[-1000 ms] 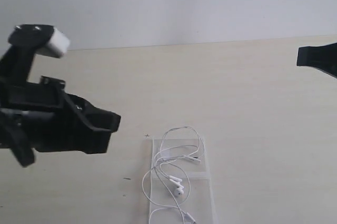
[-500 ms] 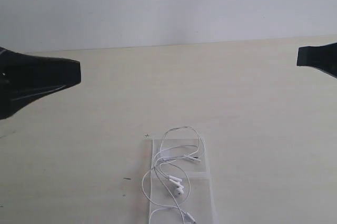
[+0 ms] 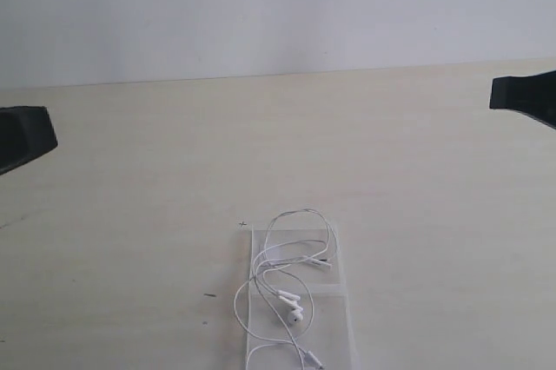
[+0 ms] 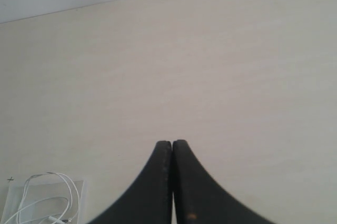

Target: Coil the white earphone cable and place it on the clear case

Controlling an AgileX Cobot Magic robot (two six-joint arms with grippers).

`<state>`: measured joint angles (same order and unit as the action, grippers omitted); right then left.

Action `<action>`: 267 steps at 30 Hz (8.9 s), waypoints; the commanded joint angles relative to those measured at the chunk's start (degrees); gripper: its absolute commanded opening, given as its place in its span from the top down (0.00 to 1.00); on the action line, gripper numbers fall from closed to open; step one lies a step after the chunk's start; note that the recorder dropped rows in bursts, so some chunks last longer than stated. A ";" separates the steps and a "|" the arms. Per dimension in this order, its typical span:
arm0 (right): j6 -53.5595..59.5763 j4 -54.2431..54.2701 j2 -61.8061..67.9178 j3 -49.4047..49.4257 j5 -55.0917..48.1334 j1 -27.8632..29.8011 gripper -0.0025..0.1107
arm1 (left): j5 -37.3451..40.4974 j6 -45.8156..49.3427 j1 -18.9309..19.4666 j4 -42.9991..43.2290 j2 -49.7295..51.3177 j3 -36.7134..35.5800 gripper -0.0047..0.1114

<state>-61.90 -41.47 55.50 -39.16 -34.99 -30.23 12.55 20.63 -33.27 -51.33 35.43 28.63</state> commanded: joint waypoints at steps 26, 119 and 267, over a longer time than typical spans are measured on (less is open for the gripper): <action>0.41 -0.54 -0.19 -0.11 0.37 0.28 0.98 | 1.94 6.18 0.20 -3.24 -13.03 -1.99 0.96; 0.41 -0.23 -0.19 -0.11 0.37 0.28 0.98 | 6.01 -4.60 39.48 37.27 -35.43 -28.63 0.96; 53.92 35.54 -55.50 39.16 16.93 16.63 0.98 | 6.01 -4.60 39.48 37.27 -35.43 -28.63 0.96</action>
<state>-2.81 -6.33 0.37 -0.26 -18.35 -13.89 18.56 16.50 6.04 -14.12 0.38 0.16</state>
